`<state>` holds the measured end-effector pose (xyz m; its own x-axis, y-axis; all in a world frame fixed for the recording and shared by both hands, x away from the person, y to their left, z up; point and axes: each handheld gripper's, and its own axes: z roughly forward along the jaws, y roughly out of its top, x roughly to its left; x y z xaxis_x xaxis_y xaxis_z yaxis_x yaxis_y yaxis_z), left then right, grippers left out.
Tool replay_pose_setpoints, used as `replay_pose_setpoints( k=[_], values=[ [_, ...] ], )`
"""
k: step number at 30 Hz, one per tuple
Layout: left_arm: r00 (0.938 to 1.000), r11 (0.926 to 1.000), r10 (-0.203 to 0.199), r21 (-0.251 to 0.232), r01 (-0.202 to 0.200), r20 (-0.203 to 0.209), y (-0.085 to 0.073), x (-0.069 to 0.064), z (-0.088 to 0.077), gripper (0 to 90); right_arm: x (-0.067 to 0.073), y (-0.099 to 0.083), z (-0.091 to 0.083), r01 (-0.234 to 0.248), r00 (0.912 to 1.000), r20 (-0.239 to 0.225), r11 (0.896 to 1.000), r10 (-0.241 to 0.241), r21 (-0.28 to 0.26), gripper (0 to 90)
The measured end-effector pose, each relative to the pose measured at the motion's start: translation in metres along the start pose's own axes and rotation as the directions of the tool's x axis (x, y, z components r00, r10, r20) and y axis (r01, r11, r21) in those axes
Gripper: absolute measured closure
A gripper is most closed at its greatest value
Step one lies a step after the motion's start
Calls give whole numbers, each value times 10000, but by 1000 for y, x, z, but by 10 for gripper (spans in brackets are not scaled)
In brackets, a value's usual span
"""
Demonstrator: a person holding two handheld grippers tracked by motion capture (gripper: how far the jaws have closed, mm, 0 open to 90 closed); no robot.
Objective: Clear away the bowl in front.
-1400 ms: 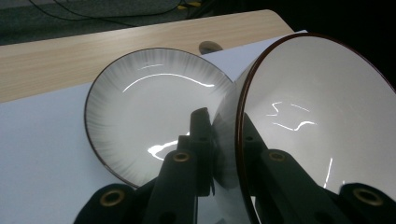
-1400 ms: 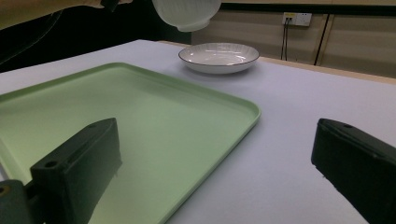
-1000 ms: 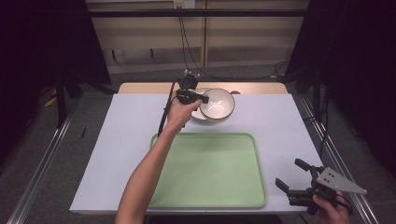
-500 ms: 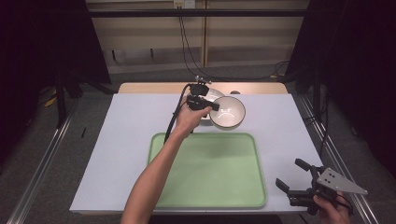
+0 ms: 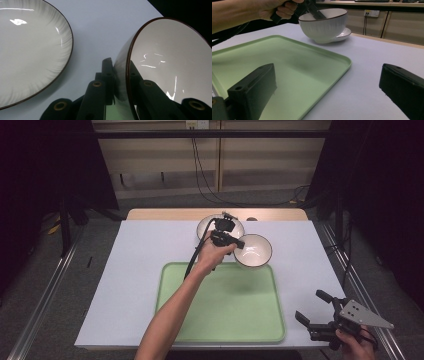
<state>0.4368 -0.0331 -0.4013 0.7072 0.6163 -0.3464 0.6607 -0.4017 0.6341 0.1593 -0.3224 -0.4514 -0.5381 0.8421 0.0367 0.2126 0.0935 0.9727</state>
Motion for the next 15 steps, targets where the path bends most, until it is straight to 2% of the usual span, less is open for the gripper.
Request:
replay_pose_setpoints(
  k=[4,7,8,9,12,15],
  values=[
    [9997,9992,234,327,-236,86,-2,-8,11,818,0,0,0,-116,9999,-46,9999,116,36,6],
    [9991,9976,404,556,-409,109,-4,-11,16,818,0,0,0,-6,10000,-22,10000,6,-5,6],
    [9994,9981,319,532,-325,117,-5,-12,19,818,0,0,0,-39,10000,-47,10000,38,-12,6],
    [9990,9969,429,651,-437,128,-5,-13,21,818,0,0,0,-39,10000,-47,10000,38,-12,6],
    [9985,9961,460,739,-480,283,-8,-15,26,818,0,0,0,-68,10000,-56,10000,68,15,6],
    [9984,9940,498,962,-520,260,-10,-17,32,818,0,0,1,-59,10000,-35,10000,58,-7,6]
  ],
)
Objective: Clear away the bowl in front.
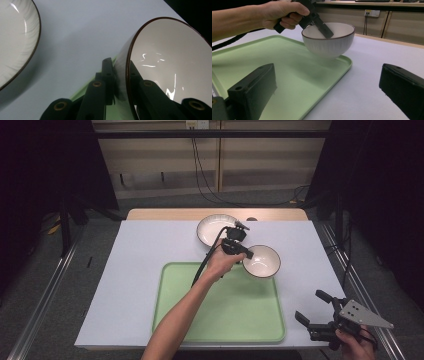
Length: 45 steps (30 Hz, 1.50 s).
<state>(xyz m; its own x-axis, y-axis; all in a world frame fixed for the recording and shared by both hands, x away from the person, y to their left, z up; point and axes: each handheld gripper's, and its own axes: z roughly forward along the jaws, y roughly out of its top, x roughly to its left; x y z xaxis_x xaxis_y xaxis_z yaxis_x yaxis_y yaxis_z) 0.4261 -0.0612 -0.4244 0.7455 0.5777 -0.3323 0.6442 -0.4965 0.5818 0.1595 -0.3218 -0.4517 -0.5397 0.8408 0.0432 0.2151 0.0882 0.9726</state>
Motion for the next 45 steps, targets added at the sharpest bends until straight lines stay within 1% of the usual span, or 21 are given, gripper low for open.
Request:
replay_pose_setpoints(
  k=[3,11,13,14,15,21,22,23,24,25,26,28,29,30,33,35,38,40,43,44,45],
  values=[
    [9999,9999,-58,104,57,109,-1,-1,7,818,0,0,0,0,10000,-17,10000,0,1,6],
    [9999,9997,-17,238,13,171,-1,-2,16,818,0,0,0,-34,10000,-19,10000,34,11,6],
    [9997,9996,-156,227,151,197,-3,-1,21,817,0,0,0,-63,10000,-31,10000,63,4,7],
    [9997,9996,-156,227,151,197,-3,-1,21,817,0,0,0,-63,10000,-31,10000,63,4,7],
    [9999,9995,-58,314,54,136,-3,0,22,817,0,0,-1,-77,10000,3,10000,77,-42,6],
    [9999,9992,-108,373,105,64,-6,1,24,816,-1,0,-1,-42,10000,1,10000,42,-7,8],
    [10000,9989,-74,469,76,-47,-6,0,25,816,-2,0,-1,-65,10000,-7,10000,65,-6,8],
    [10000,9989,-75,468,75,-6,-6,2,26,815,-1,0,-1,-65,10000,-6,10000,65,6,8],
    [9998,9989,-216,413,214,39,-7,3,27,814,-1,0,-1,-60,10000,12,10000,60,-17,8],
    [9998,9989,-216,413,214,39,-7,3,27,815,-1,0,-1,-60,10000,12,10000,60,-17,8],
    [9997,9987,-170,478,162,146,-7,4,28,817,0,0,-1,-111,9999,30,9999,111,-18,8],
    [9997,9989,-180,440,173,151,-8,4,28,817,-1,0,-1,-122,9999,54,9999,122,-12,8],
    [9997,9993,-229,313,227,37,-9,3,29,817,-1,0,-1,-52,10000,1,10000,52,-3,8],
    [9997,9993,-229,313,227,37,-9,3,29,817,-1,0,-1,-52,10000,1,10000,52,-3,8],
    [9999,9995,-144,266,145,-32,-10,3,29,816,0,0,-1,-130,9999,39,9999,130,-16,8],
    [9998,9998,-154,99,156,-129,-10,1,30,816,0,0,-1,-107,9999,26,9999,107,-21,8],
    [9997,9998,-184,86,185,-159,-11,0,30,815,0,0,-1,-116,9999,29,9999,116,-18,8],
    [9998,9999,-28,122,30,-194,-11,0,30,813,0,0,-1,-73,10000,-22,10000,73,17,8],
    [9997,9998,-153,101,155,-168,-12,0,31,805,0,0,0,-24,10000,-31,10000,24,30,8],
    [9999,9999,-81,82,82,-149,-13,1,31,802,0,0,0,-15,10000,3,10000,15,19,8],
    [9997,9997,-242,84,243,-94,-14,1,33,795,0,0,-1,-30,10000,-30,10000,30,31,8]
  ],
)
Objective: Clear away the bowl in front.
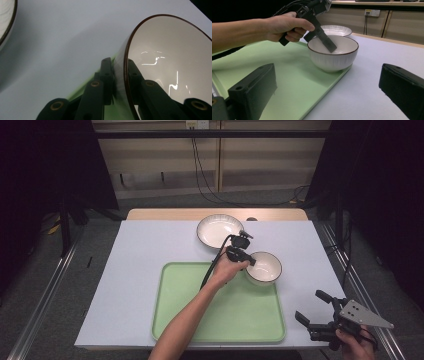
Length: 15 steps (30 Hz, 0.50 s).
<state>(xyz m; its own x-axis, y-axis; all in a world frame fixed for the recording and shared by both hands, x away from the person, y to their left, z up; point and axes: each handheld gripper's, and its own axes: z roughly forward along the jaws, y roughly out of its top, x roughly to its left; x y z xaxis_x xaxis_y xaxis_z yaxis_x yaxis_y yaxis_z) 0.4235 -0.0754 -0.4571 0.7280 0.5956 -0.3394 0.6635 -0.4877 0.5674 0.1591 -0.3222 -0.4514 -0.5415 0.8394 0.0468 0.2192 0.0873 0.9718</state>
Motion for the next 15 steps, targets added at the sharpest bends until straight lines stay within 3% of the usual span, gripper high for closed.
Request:
replay_pose_setpoints(
  k=[7,10,11,15],
  values=[
    [9999,9999,134,-20,-134,-65,0,1,0,720,0,0,0,-47,10000,-20,10000,47,16,8],
    [9996,9998,169,-126,-172,-223,0,1,-1,657,0,0,0,-61,10000,10,10000,61,2,9],
    [9974,9988,435,-190,-446,-566,0,0,-2,639,0,0,0,-59,10000,12,10000,59,10,9],
    [9960,9982,485,-327,-510,-747,1,-1,-3,546,0,0,0,-77,10000,30,10000,77,30,10]
  ],
)
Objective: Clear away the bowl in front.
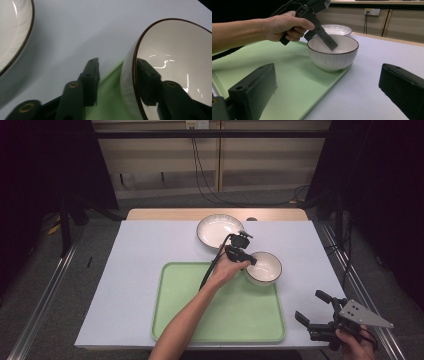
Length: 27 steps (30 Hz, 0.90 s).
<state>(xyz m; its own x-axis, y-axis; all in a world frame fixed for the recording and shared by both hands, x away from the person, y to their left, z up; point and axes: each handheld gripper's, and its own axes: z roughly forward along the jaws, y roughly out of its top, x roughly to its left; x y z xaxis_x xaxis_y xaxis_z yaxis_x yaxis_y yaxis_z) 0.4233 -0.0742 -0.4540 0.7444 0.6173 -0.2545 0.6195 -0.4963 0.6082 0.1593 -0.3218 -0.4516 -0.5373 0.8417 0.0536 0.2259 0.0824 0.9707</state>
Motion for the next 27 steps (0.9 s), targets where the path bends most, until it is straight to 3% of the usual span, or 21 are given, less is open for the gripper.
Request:
replay_pose_setpoints(
  k=[1,4,5,8,10,14,15,18,20,21,27],
  values=[
    [10000,9999,-75,-137,75,-45,0,-1,0,457,0,0,0,-18,10000,34,10000,18,1,10],
    [9999,9998,-157,-96,156,-62,1,-1,-1,300,0,0,0,-16,10000,29,10000,16,4,10],
    [9993,9995,-163,-276,154,-330,1,-3,-2,258,0,0,0,-2,10000,29,10000,2,15,10],
    [9986,9989,-231,-418,211,-475,2,-3,-5,202,0,0,0,-10,10000,22,10000,10,23,10],
    [9983,9980,-186,-617,152,-545,2,-3,-7,109,0,0,0,-14,10000,17,10000,14,17,10],
    [9989,9958,-371,-846,345,-293,2,1,-12,57,0,0,0,-11,10000,23,10000,11,22,10],
    [9994,9939,-248,-1076,220,-248,1,2,-13,45,0,0,0,-22,10000,-1,10000,22,30,10],
    [9997,9932,-217,-1145,202,-116,0,3,-16,43,0,0,1,12,10000,-9,10000,-12,15,10],
    [9997,9926,-36,-1212,8,-228,-2,2,-18,45,0,0,0,-9,10000,-38,10000,9,33,10],
    [10000,9917,13,-1288,-13,-3,-4,1,-20,45,0,0,0,-19,10000,-42,10000,19,36,10],
    [9987,9858,507,-1600,-511,-63,-7,-3,-31,46,0,0,1,28,10000,-46,10000,-28,19,10]
  ],
)
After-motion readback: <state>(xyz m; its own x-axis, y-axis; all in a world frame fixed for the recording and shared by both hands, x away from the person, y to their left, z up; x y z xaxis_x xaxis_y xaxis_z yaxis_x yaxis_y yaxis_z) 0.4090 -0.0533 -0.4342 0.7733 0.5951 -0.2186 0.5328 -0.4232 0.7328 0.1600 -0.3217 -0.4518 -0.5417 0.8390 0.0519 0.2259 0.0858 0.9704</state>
